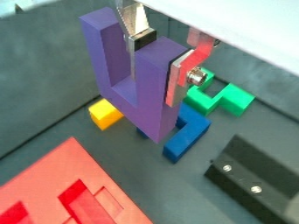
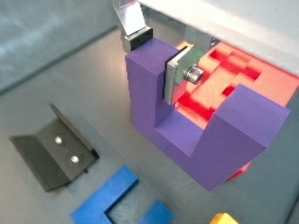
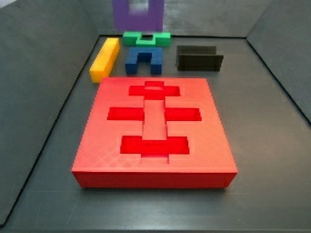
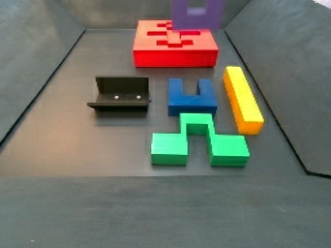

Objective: Pick up the purple object. Move up. Move to above the board. Insert the purple object.
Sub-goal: Move to above the board, then insert the purple object.

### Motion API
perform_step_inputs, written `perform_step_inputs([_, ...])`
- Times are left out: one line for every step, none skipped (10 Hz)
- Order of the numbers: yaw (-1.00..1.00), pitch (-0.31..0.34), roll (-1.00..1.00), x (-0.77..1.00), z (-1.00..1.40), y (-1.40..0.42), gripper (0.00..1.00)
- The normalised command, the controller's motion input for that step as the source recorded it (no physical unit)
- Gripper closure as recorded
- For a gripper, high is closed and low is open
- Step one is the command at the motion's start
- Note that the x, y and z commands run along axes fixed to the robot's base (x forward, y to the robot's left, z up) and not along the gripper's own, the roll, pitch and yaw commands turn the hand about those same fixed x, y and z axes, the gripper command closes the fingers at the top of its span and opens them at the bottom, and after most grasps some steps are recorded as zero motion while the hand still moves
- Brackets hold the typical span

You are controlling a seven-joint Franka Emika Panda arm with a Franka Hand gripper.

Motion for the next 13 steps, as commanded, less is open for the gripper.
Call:
perform_step_inputs([-0.01,0.08,-0.03,0.05,1.4,0.0,1.0])
perform_step_inputs([-0.01,0.089,-0.03,0.01,0.61,0.0,1.0])
perform_step_inputs([-0.01,0.068,-0.04,0.02,0.33,0.0,1.0])
perform_step_inputs([-0.07,0.089,-0.05,-0.1,0.37,-1.4,1.0])
perform_step_inputs([-0.05,0.093,0.03,-0.11,0.37,-1.4,1.0])
perform_step_inputs([-0.01,0.081,0.05,-0.1,0.38,-1.4,1.0])
perform_step_inputs([-0.01,0.083,0.0,-0.06,0.39,-1.4,1.0])
perform_step_inputs([-0.01,0.099,0.02,-0.02,0.22,-0.77,1.0])
perform_step_inputs([0.0,0.107,0.01,0.03,0.12,-0.4,1.0])
perform_step_inputs([0.0,0.11,0.0,0.06,0.06,-0.21,1.0])
perform_step_inputs([0.0,-0.097,0.0,0.07,-0.24,-0.08,1.0])
perform_step_inputs([0.0,-0.139,-0.01,0.15,-0.33,-0.08,1.0])
perform_step_inputs([0.08,-0.146,-0.01,0.33,-0.53,-0.06,1.0])
